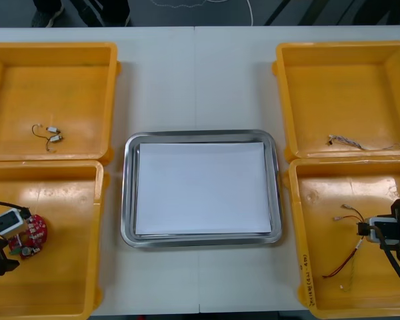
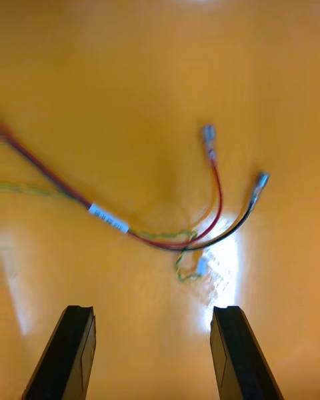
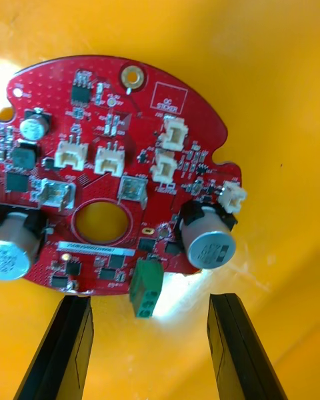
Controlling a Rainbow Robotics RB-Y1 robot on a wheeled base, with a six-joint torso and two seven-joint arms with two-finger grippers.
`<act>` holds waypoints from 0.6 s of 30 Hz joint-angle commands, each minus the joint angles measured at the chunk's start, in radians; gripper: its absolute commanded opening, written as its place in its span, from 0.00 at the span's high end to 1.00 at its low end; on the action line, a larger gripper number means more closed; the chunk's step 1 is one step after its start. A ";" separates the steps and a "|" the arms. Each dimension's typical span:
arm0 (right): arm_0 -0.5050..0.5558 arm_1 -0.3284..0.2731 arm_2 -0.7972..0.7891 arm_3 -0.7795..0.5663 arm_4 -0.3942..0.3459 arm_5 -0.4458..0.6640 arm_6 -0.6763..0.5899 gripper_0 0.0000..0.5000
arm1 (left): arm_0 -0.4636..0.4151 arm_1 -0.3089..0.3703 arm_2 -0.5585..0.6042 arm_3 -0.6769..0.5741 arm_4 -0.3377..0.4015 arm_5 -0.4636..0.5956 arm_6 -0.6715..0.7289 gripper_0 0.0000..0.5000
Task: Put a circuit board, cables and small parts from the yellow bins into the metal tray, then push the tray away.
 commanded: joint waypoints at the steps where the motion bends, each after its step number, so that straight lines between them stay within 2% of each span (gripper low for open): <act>1: -0.004 -0.011 -0.078 -0.092 0.055 0.114 -0.266 0.00 | 0.035 -0.024 0.019 -0.034 -0.018 -0.018 -0.148 0.00; 2: -0.007 -0.011 -0.081 -0.103 0.063 0.128 -0.302 0.00 | 0.035 -0.024 0.019 -0.034 -0.019 -0.020 -0.149 0.00; 4: -0.018 -0.010 -0.088 -0.147 0.097 0.180 -0.462 0.00 | 0.035 -0.030 0.019 -0.032 -0.022 -0.024 -0.154 0.00; 7: -0.029 0.001 -0.089 -0.175 0.107 0.221 -0.632 0.00 | 0.033 -0.041 0.020 -0.034 -0.031 -0.034 -0.159 0.00; 12: -0.052 0.045 -0.091 -0.175 0.107 0.266 -0.769 0.00 | 0.033 -0.048 0.019 -0.032 -0.039 -0.040 -0.162 0.00; 13: -0.053 0.055 -0.089 -0.175 0.106 0.275 -0.816 0.00 | 0.033 -0.048 0.020 -0.032 -0.039 -0.040 -0.162 0.03; 15: -0.053 0.065 -0.089 -0.175 0.104 0.281 -0.867 0.00 | 0.033 -0.048 0.020 -0.032 -0.041 -0.041 -0.162 0.14; 16: -0.052 0.076 -0.089 -0.175 0.103 0.290 -0.944 0.00 | 0.033 -0.048 0.019 -0.032 -0.041 -0.043 -0.162 0.43; 18: -0.053 0.085 -0.089 -0.175 0.104 0.293 -1.008 0.00 | 0.033 -0.050 0.019 -0.032 -0.041 -0.043 -0.162 0.74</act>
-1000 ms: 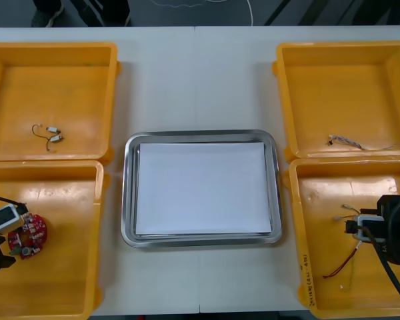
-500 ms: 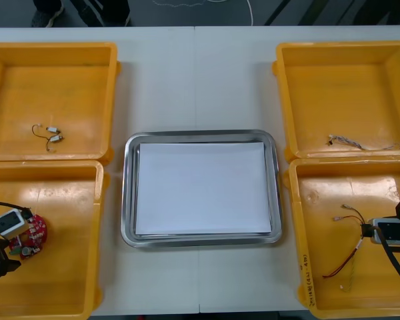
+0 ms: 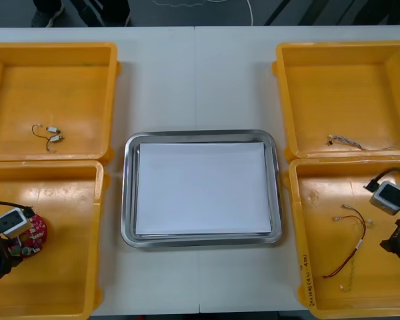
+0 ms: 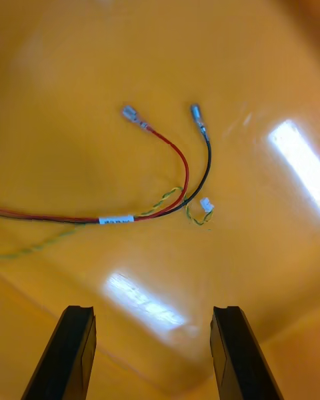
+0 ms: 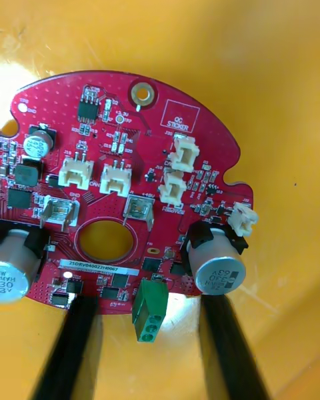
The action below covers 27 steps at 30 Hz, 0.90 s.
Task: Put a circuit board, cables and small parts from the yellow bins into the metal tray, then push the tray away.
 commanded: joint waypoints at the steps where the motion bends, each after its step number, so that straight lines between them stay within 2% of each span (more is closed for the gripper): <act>1: -0.019 0.040 -0.027 -0.019 0.004 0.017 -0.182 0.00 | 0.032 -0.015 0.020 -0.031 -0.011 -0.014 -0.162 0.86; 3: -0.019 0.046 -0.027 -0.019 0.004 0.019 -0.245 0.00 | 0.032 -0.015 0.019 -0.031 -0.011 -0.016 -0.162 0.99; 4: -0.018 0.052 -0.027 -0.019 0.004 0.020 -0.289 0.00 | 0.032 -0.016 0.019 -0.031 -0.011 -0.016 -0.162 1.00; 10: -0.016 0.074 -0.027 -0.019 0.006 0.029 -0.499 0.00 | 0.022 -0.015 0.023 -0.032 -0.005 -0.011 -0.162 1.00; 14: -0.015 0.091 -0.027 -0.018 0.021 0.055 -0.668 0.00 | -0.002 -0.015 0.060 -0.032 0.021 0.040 -0.156 1.00; 22: -0.010 0.138 -0.027 -0.012 0.058 0.066 -0.858 0.00 | -0.067 -0.015 0.151 -0.032 0.068 0.156 -0.121 1.00; 27: -0.010 0.181 -0.014 -0.007 0.113 0.074 -0.961 0.00 | -0.111 0.002 0.175 -0.059 0.065 0.225 -0.002 1.00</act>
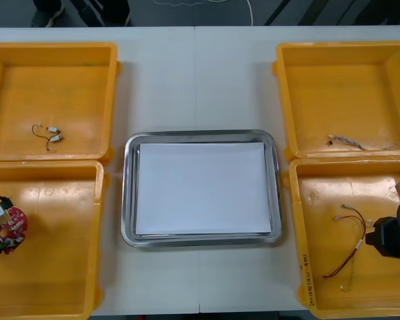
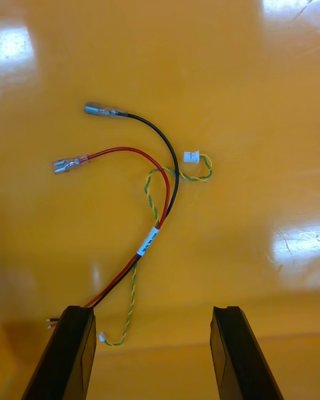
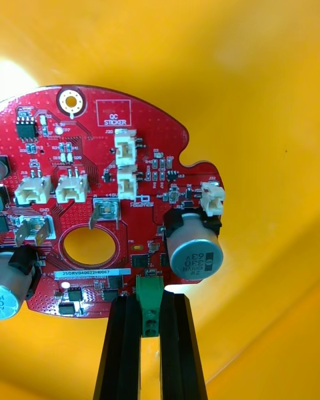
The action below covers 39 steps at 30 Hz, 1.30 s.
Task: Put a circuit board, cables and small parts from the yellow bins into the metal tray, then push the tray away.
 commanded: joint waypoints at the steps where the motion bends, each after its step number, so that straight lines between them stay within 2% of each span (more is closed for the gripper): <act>1: -0.009 0.049 -0.009 -0.005 0.058 0.009 -0.112 0.00 | -0.062 0.009 0.038 -0.064 0.004 0.064 0.026 1.00; 6: -0.009 0.081 0.022 0.024 0.106 -0.028 -0.181 0.00 | -0.106 0.055 0.038 -0.116 0.003 0.157 0.203 1.00; 15: -0.012 0.144 0.051 0.070 0.178 -0.057 -0.230 0.00 | -0.157 0.099 0.046 -0.199 0.041 0.246 0.459 1.00; 24: -0.014 0.181 0.080 0.103 0.210 -0.085 -0.248 0.00 | -0.218 0.116 0.026 -0.294 0.089 0.246 0.744 1.00; 31: -0.024 0.195 0.115 0.124 0.215 -0.100 -0.268 0.00 | -0.257 0.116 -0.040 -0.373 0.110 0.246 0.977 1.00; 35: -0.032 0.197 0.154 0.138 0.258 -0.129 -0.296 0.00 | -0.300 0.119 -0.091 -0.414 0.112 0.246 1.120 1.00; 39: -0.035 0.197 0.166 0.141 0.256 -0.132 -0.319 0.00 | -0.324 0.121 -0.137 -0.445 0.113 0.246 1.228 1.00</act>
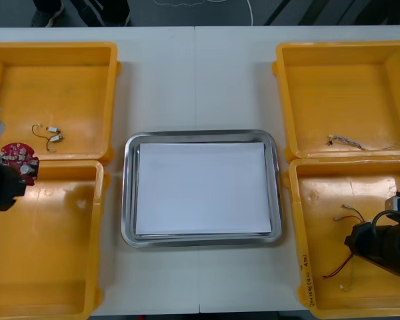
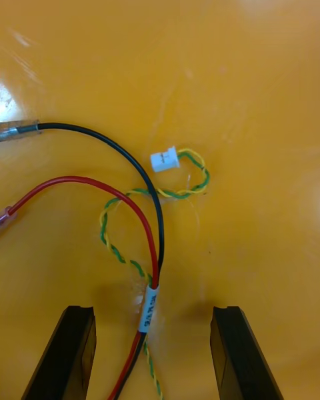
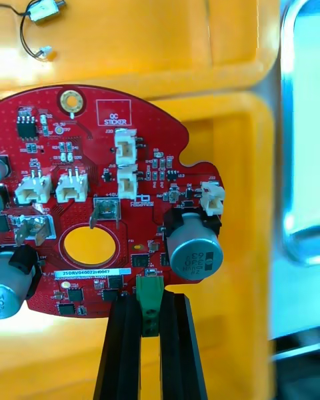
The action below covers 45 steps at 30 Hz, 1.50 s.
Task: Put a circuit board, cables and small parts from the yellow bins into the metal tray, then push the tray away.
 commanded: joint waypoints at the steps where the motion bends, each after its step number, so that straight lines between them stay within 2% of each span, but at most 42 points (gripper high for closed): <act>1: -0.021 0.011 0.029 -0.002 0.007 -0.011 -0.077 0.00 | -0.062 0.046 -0.070 -0.069 0.014 0.008 0.047 1.00; 9: -0.027 0.020 0.038 0.042 0.001 -0.034 -0.079 0.00 | -0.111 0.046 -0.184 -0.136 0.016 0.008 0.260 1.00; 17: -0.030 0.020 0.039 0.061 -0.001 -0.047 -0.079 0.00 | -0.254 0.060 -0.367 -0.147 0.028 0.008 0.449 1.00; 18: -0.030 0.020 0.039 0.061 -0.001 -0.045 -0.079 0.11 | -0.263 0.060 -0.379 -0.149 0.028 0.008 0.462 1.00; 20: -0.030 0.020 0.041 0.065 -0.002 -0.047 -0.079 0.51 | -0.303 0.060 -0.432 -0.147 0.028 0.008 0.510 1.00; 23: -0.030 0.020 0.039 0.070 -0.002 -0.047 -0.079 0.80 | -0.355 0.060 -0.509 -0.138 0.028 0.008 0.579 1.00; 24: -0.030 0.020 0.039 0.070 -0.002 -0.048 -0.077 0.84 | -0.365 0.060 -0.525 -0.136 0.028 0.008 0.593 1.00; 25: -0.030 0.020 0.039 0.070 -0.002 -0.048 -0.079 0.95 | -0.390 0.060 -0.558 -0.126 0.028 0.008 0.619 1.00; 26: -0.030 0.021 0.041 0.070 -0.002 -0.050 -0.079 1.00 | -0.415 0.060 -0.594 -0.116 0.028 0.008 0.643 1.00; 32: -0.028 0.021 0.039 0.070 -0.002 -0.050 -0.079 1.00 | -0.511 0.043 -0.732 -0.049 0.031 0.008 0.739 1.00; 36: -0.028 0.020 0.039 0.070 -0.002 -0.048 -0.079 1.00 | -0.528 0.001 -0.765 -0.008 0.006 0.008 0.742 1.00; 42: -0.042 0.009 0.030 0.051 -0.008 -0.037 -0.068 1.00 | -0.530 -0.068 -0.842 0.065 -0.106 0.008 0.720 1.00; 45: -0.053 -0.006 0.015 0.010 -0.016 0.018 -0.064 1.00 | -0.530 -0.108 -0.868 0.103 -0.142 0.008 0.689 1.00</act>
